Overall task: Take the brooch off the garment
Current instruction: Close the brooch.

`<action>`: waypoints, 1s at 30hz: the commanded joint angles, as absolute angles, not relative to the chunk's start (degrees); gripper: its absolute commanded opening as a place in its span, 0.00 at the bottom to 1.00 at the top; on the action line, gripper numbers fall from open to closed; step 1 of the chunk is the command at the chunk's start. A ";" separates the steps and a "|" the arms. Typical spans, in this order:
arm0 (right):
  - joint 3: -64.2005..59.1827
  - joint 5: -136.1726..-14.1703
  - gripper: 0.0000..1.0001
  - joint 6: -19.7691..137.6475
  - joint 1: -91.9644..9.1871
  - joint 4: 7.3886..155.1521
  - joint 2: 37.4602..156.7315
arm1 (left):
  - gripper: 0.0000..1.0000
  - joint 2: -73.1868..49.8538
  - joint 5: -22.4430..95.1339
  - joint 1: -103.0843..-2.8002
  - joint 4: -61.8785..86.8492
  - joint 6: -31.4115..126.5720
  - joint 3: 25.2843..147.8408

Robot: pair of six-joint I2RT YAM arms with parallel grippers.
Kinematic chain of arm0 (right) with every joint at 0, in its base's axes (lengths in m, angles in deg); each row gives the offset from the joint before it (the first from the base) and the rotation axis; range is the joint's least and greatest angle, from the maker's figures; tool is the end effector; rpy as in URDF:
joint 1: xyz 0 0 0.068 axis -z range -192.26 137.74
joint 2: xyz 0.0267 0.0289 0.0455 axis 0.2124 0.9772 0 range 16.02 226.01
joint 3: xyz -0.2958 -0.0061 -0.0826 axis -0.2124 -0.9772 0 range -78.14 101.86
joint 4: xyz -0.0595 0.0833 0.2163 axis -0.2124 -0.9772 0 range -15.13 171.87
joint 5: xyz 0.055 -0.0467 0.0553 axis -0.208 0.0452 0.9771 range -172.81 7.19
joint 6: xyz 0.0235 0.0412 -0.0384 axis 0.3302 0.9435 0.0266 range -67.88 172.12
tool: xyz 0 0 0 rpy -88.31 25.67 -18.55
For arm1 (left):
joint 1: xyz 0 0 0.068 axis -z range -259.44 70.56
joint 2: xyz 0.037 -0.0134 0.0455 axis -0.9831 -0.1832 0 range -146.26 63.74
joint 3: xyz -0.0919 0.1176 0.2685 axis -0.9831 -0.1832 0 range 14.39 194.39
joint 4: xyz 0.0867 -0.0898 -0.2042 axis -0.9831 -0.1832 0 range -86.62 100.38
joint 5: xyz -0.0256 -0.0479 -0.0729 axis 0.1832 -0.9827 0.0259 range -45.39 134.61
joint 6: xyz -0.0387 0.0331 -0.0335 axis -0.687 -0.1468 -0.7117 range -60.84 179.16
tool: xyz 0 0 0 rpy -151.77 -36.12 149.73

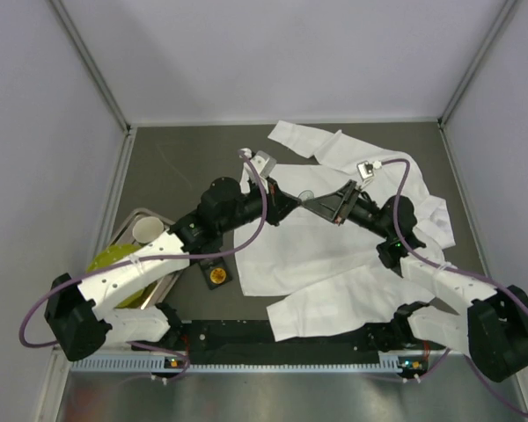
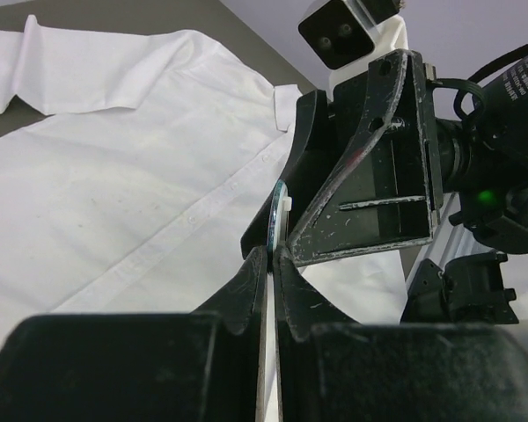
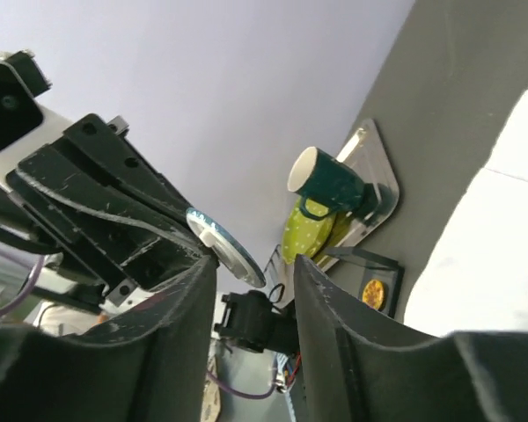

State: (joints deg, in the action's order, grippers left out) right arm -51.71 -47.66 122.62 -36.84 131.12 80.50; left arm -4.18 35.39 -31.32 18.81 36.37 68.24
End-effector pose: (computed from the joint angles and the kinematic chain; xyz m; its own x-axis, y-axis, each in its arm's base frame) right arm 0.1813 0.1117 0.3161 -0.7457 0.5065 -0.4329 -0.4515 0.0937 0.8873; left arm 0.1648 -0.1948 0.3836 -0.3865 -0.1417 -0.9113 0.7502 0.5265 -0.4000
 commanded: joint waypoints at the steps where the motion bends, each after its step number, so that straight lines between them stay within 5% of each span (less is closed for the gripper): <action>1: -45.90 -49.33 0.46 108.84 -36.78 108.75 74.38 | 0.00 -5.33 35.64 -31.88 13.47 34.20 74.15; 8: -38.77 -48.72 0.64 89.32 -36.70 86.02 70.24 | 0.00 -6.66 31.60 -35.05 6.08 26.74 77.06; 30: -37.54 -46.60 0.67 82.01 -36.70 82.31 70.15 | 0.00 -4.29 35.81 -37.87 -5.17 23.65 77.05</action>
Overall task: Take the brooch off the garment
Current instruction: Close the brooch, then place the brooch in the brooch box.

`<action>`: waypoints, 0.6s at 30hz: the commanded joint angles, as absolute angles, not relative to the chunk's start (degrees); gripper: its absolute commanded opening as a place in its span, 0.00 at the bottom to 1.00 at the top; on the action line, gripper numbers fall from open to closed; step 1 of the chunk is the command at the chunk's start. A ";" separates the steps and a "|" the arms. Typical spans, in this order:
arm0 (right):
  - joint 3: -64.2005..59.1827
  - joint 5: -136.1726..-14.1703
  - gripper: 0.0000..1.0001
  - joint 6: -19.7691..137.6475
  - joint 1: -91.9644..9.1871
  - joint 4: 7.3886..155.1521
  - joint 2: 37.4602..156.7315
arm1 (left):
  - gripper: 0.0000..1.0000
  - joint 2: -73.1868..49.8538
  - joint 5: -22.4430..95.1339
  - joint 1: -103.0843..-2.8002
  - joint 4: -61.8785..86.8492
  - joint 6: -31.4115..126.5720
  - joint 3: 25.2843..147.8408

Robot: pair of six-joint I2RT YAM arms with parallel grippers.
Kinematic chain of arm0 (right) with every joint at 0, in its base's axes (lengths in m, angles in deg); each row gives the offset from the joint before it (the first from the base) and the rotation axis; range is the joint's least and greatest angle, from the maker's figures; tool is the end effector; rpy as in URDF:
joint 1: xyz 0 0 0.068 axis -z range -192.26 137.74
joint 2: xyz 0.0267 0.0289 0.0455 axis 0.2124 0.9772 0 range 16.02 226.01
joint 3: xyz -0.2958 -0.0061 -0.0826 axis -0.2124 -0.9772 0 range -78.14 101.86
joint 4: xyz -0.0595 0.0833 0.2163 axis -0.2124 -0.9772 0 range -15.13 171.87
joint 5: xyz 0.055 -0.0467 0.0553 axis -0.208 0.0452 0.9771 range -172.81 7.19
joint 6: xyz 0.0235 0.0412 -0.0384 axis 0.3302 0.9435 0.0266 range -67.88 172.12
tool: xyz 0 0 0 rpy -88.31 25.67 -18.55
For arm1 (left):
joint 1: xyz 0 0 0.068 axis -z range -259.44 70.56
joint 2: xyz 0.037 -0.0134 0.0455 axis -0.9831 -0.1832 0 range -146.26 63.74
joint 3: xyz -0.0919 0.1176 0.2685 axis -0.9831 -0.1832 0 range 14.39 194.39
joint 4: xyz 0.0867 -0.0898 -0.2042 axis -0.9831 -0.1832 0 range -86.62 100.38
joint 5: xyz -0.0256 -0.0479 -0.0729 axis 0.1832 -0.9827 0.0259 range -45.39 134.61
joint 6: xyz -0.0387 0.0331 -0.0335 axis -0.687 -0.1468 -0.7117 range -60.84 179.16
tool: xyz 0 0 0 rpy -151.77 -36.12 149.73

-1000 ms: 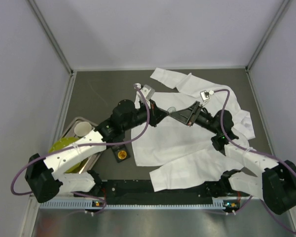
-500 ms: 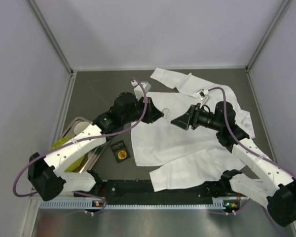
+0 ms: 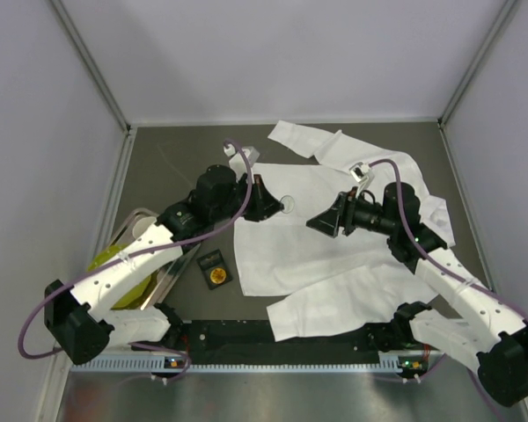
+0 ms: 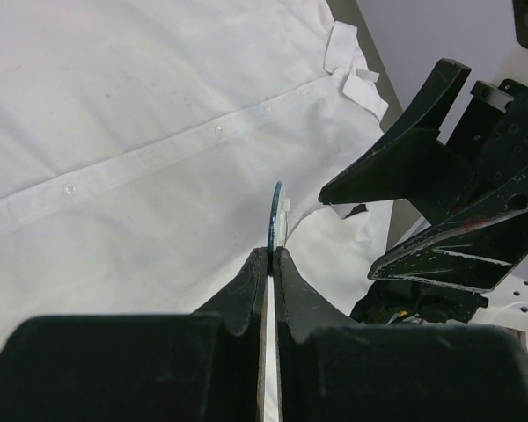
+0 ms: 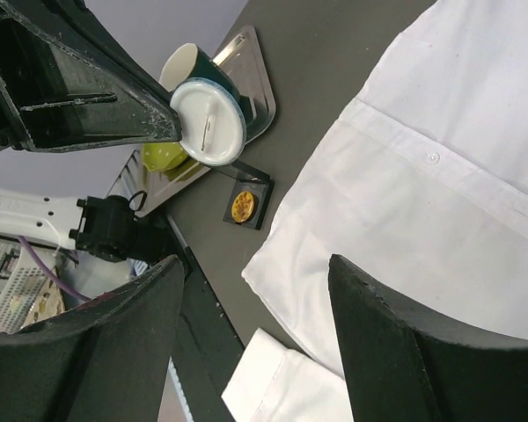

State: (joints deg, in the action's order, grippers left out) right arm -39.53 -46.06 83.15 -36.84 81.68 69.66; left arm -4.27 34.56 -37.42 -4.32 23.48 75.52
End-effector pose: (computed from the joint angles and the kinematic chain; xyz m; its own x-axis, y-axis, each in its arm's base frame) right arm 0.1508 0.0989 0.3260 -0.6470 0.1583 -0.7459 -0.6125 0.4749 0.6320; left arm 0.1768 -0.1701 0.3804 -0.6768 -0.1632 -0.7179 0.4739 0.6496 -0.5945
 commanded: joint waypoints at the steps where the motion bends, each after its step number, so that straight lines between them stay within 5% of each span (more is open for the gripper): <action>1: -37.62 -46.69 0.67 82.09 -36.78 82.22 70.33 | 0.00 -4.37 35.90 -38.04 -5.87 24.00 77.15; 18: -37.80 -47.57 0.67 83.06 -36.78 82.04 71.12 | 0.00 -4.11 37.75 -40.06 -8.43 26.20 77.59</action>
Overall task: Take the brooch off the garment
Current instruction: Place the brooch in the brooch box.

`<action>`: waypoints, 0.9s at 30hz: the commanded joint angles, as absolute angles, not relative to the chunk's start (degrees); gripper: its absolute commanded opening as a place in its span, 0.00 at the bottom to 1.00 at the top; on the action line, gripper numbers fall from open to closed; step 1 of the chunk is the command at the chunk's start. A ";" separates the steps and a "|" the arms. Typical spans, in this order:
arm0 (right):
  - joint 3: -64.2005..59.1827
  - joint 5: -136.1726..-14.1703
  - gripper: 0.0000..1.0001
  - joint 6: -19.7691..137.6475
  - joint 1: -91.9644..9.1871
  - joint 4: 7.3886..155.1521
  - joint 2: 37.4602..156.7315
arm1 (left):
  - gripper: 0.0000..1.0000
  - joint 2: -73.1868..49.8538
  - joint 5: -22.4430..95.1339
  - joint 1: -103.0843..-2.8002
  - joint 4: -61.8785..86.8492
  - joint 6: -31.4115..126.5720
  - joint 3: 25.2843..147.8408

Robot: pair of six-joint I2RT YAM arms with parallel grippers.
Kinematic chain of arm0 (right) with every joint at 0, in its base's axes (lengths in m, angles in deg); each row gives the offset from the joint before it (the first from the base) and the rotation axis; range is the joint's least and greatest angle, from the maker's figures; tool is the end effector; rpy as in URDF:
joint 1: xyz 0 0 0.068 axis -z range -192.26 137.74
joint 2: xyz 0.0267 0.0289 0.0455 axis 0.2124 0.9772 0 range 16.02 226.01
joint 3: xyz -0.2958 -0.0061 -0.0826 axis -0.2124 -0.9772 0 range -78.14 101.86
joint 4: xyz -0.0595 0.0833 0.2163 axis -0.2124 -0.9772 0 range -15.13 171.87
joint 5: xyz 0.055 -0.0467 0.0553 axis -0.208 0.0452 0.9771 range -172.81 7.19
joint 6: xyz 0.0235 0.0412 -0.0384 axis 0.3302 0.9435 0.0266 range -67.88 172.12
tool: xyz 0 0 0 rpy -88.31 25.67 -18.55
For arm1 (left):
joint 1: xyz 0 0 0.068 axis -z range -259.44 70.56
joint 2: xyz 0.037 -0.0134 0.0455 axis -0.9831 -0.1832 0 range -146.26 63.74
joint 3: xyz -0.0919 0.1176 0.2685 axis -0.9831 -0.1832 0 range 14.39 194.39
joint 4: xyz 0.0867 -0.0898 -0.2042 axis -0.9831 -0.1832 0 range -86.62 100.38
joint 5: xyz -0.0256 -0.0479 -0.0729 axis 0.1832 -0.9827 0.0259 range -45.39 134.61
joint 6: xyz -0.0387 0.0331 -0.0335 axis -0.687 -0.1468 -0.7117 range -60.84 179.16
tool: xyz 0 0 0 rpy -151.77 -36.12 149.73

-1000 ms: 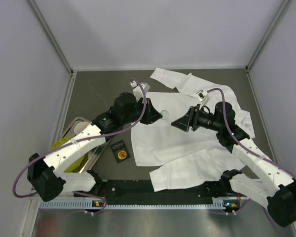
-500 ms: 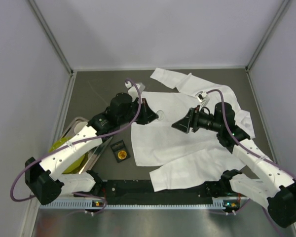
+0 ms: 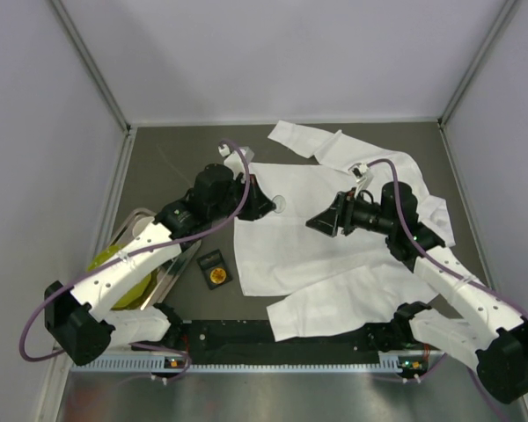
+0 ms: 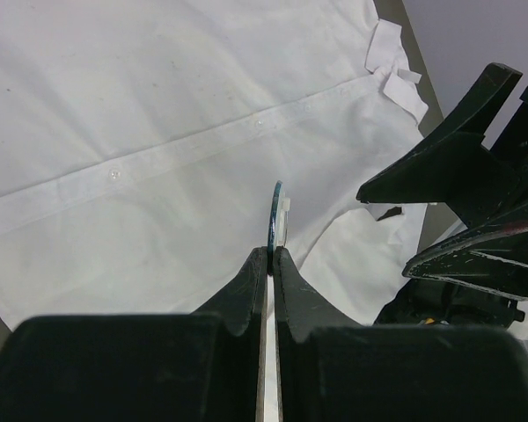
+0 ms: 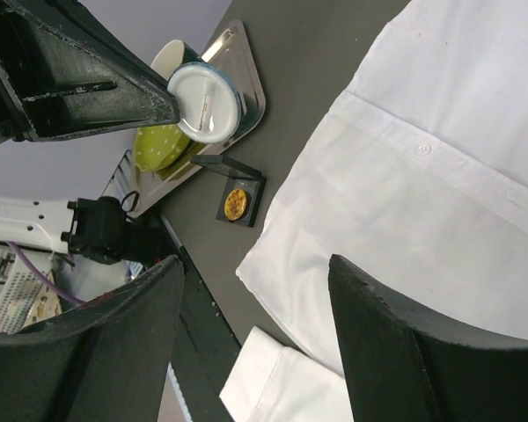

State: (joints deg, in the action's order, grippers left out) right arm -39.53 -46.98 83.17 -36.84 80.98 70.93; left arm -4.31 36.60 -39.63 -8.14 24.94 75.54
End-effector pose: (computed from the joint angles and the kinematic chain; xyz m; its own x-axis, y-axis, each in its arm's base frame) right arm 0.1554 0.1003 0.3211 -0.6664 0.1550 -0.7293 -0.5860 0.4957 0.6409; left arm 0.1822 -0.1602 0.3730 -0.6836 -0.1551 -0.7131 0.4187 0.7170 -0.5573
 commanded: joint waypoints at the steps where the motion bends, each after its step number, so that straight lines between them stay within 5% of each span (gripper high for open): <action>1: -37.89 -47.66 0.67 82.98 -36.78 82.04 71.12 | 0.00 -4.02 37.75 -40.15 -8.43 26.29 77.67; 27: -35.78 -48.89 0.67 82.45 -36.78 77.73 71.04 | 0.00 -5.87 37.66 -42.61 -10.44 26.55 79.17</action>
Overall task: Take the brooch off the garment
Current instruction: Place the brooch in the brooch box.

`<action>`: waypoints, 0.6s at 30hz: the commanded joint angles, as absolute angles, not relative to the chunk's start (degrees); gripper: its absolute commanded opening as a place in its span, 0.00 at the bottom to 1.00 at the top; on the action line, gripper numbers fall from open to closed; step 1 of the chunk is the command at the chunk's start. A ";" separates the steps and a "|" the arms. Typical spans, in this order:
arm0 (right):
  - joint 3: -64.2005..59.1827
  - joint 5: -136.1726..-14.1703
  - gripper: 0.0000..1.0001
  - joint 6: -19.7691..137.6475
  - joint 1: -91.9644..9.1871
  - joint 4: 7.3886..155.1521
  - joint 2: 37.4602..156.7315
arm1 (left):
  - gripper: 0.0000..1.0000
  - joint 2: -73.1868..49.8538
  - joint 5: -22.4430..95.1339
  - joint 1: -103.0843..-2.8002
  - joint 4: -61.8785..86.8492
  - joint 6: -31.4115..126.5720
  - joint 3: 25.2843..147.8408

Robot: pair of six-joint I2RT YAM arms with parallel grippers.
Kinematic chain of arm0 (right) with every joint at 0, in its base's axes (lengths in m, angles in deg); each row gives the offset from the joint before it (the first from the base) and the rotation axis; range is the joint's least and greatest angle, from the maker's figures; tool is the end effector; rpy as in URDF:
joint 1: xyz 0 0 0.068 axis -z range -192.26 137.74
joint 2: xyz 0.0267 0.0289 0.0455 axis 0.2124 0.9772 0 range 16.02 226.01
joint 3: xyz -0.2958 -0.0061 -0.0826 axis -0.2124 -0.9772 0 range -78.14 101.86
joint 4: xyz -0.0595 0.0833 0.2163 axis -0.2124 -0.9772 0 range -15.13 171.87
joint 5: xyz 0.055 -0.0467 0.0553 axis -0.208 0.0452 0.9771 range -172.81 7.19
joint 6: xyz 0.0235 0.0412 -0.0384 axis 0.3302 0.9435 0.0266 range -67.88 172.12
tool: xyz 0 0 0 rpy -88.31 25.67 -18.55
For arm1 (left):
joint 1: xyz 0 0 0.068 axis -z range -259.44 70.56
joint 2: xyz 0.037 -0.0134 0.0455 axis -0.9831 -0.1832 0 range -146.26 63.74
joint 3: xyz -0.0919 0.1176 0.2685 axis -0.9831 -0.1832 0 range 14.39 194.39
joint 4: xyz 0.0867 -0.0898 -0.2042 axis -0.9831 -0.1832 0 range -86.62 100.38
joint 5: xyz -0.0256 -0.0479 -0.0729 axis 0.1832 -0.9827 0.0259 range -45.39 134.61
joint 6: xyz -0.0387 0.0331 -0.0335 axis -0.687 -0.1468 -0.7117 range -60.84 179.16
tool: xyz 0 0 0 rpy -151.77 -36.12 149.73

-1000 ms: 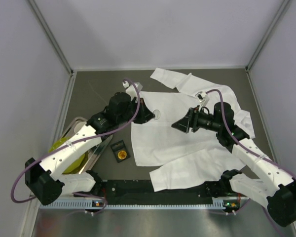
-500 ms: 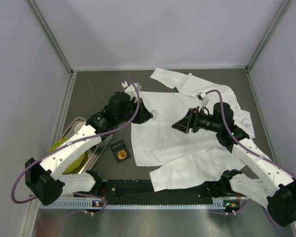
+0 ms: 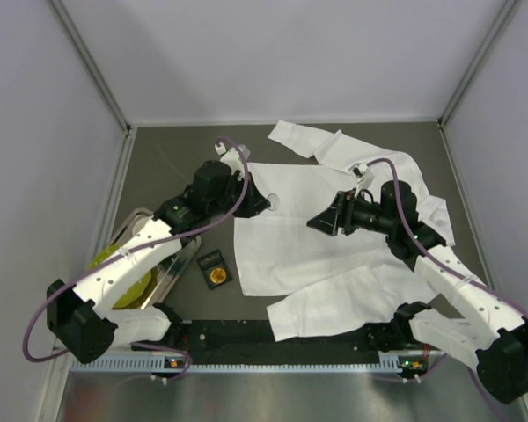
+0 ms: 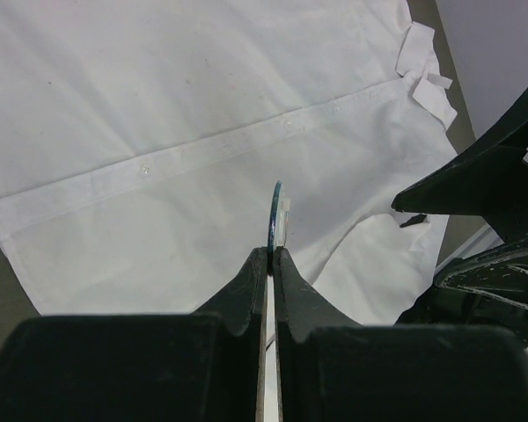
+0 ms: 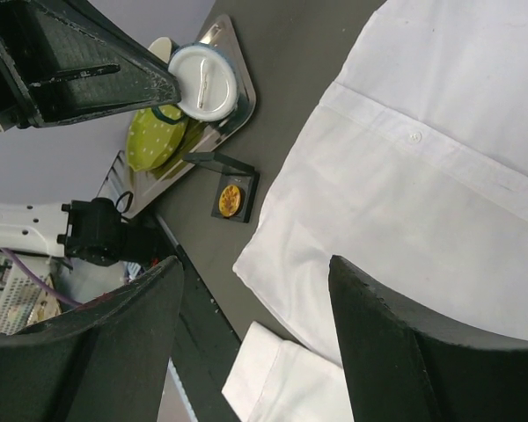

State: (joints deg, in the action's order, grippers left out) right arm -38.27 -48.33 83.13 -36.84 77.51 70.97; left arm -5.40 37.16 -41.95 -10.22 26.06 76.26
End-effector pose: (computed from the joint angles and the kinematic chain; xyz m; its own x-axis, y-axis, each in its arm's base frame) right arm 0.1552 0.0993 0.3217 -0.6861 0.1532 -0.7112 -0.5541 0.5235 0.6473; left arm 0.1914 -0.1543 0.3690 -0.6900 -0.1531 -0.7074 0.3791 0.7561 -0.5335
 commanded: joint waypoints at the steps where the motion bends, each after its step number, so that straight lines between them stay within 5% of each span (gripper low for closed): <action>1: -35.78 -48.89 0.67 82.36 -36.70 77.56 71.03 | 0.00 -5.96 38.45 -42.79 -11.84 26.73 79.78; 18: -36.75 -49.41 0.67 82.01 -36.70 76.86 70.24 | 0.00 -9.21 55.50 -43.32 -27.14 34.63 84.18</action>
State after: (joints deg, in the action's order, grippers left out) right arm -38.29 -48.92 83.13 -36.84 77.26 71.02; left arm -8.84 49.54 -43.02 -22.68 31.50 81.99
